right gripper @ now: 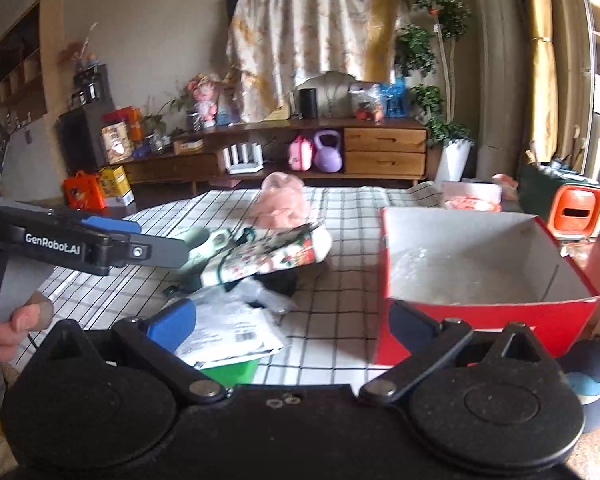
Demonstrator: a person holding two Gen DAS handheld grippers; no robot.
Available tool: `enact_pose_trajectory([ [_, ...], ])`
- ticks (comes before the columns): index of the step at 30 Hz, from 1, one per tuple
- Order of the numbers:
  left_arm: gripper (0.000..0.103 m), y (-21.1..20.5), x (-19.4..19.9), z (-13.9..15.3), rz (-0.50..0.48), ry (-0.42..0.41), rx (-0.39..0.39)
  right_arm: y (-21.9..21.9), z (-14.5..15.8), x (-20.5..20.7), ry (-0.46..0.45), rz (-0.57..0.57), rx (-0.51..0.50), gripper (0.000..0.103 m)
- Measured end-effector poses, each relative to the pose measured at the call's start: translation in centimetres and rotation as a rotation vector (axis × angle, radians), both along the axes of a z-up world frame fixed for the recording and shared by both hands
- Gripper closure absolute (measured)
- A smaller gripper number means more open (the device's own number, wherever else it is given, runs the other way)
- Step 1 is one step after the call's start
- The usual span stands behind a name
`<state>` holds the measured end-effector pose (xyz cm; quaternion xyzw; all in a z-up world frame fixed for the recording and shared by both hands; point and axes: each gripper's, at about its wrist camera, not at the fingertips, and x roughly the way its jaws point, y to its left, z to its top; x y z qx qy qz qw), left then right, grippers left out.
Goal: Organize soft objects
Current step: 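Grasp the green sponge with the right tool while the left tool grasps the white packet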
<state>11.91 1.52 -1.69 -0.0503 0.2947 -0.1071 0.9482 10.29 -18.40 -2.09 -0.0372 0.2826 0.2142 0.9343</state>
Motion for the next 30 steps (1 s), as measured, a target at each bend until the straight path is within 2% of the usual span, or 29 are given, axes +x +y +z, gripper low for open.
enact_pose_trajectory([
  [5, 0.0, 1.1, -1.3, -2.8, -0.002, 0.04, -0.044, 2.1, -1.9, -0.6, 0.033, 0.053, -0.028, 0.001],
  [12, 0.0, 1.8, -1.8, -6.2, -0.019, 0.11, -0.053, 3.5, -4.6, -1.1, 0.103, 0.118, -0.041, 0.001],
  [23, 0.0, 2.4, -0.8, -10.4, -0.015, 0.167, -0.032, 5.0, -7.6, 0.0, 0.174, 0.184, -0.079, 0.004],
  [30, 0.0, 1.9, 1.1, -12.0, -0.028, 0.172, 0.021, 6.1, -10.0, 1.5, 0.218, 0.221, -0.09, 0.006],
])
